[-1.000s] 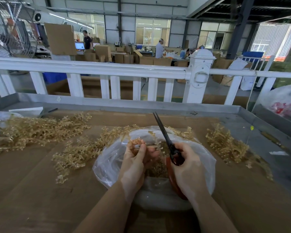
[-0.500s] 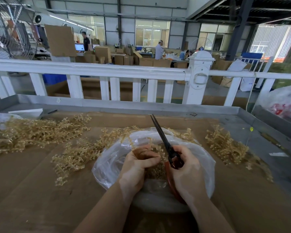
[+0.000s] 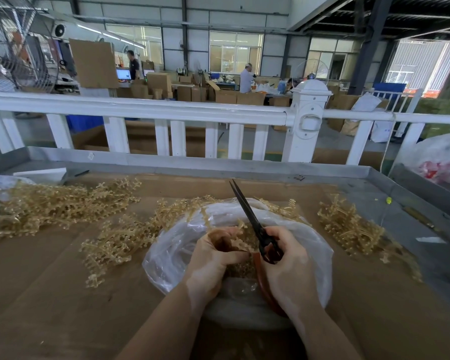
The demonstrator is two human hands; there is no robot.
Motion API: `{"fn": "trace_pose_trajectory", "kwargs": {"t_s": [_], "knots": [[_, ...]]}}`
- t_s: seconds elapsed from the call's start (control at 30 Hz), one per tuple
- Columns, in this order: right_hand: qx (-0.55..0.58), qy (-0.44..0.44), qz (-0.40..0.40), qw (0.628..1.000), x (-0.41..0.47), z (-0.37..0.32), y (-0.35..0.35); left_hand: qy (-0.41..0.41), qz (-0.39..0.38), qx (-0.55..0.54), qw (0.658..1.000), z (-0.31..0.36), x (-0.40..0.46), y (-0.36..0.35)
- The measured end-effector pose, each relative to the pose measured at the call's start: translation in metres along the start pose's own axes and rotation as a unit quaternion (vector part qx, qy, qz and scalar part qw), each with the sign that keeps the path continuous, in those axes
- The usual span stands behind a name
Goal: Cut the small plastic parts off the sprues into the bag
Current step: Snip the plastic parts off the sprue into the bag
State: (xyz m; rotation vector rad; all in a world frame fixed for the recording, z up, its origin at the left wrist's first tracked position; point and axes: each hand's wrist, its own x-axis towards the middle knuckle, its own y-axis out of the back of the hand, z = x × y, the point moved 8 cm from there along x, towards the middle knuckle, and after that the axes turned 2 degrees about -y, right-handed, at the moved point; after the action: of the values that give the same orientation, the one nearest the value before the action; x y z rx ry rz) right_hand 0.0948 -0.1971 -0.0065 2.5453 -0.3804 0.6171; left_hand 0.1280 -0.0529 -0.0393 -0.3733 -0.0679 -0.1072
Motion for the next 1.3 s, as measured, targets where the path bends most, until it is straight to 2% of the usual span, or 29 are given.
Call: {"fn": "trace_pose_trajectory", "kwargs": {"t_s": [0.23, 0.4, 0.43, 0.57, 0.67, 0.87, 0.97, 1.13, 1.2, 1.3], "knots": [[-0.005, 0.008, -0.004, 1.000, 0.000, -0.001, -0.001, -0.030, 0.059, 0.050, 0.997, 0.001, -0.002, 0.005], [-0.021, 0.013, -0.008, 1.000, 0.000, -0.001, -0.002, -0.025, 0.064, 0.061, 0.996, 0.001, -0.001, 0.005], [-0.023, 0.011, -0.005, 1.000, 0.000, 0.000, -0.002, -0.021, 0.059, 0.045, 0.997, -0.001, -0.001, 0.005], [-0.014, 0.004, 0.005, 1.000, 0.000, 0.000, -0.001, 0.023, 0.046, -0.134, 0.990, -0.008, 0.000, 0.003], [-0.006, 0.001, 0.017, 1.000, 0.001, 0.001, 0.000, 0.019, 0.029, -0.173, 0.984, -0.006, 0.004, 0.001], [0.000, -0.001, 0.006, 1.000, 0.001, 0.005, -0.003, 0.030, -0.025, -0.113, 0.993, -0.007, 0.002, -0.003], [-0.011, 0.006, 0.006, 1.000, 0.001, 0.003, -0.003, 0.018, 0.004, -0.068, 0.998, -0.007, 0.003, 0.000], [-0.031, 0.009, 0.002, 0.999, 0.000, 0.001, -0.003, -0.032, 0.078, 0.075, 0.994, -0.001, 0.000, 0.006], [-0.036, 0.012, 0.001, 0.999, 0.000, -0.001, -0.002, -0.038, 0.091, 0.070, 0.993, -0.001, 0.001, 0.008], [-0.040, 0.022, 0.004, 0.999, -0.001, -0.003, -0.001, -0.023, 0.097, 0.003, 0.995, -0.007, 0.003, 0.011]]}}
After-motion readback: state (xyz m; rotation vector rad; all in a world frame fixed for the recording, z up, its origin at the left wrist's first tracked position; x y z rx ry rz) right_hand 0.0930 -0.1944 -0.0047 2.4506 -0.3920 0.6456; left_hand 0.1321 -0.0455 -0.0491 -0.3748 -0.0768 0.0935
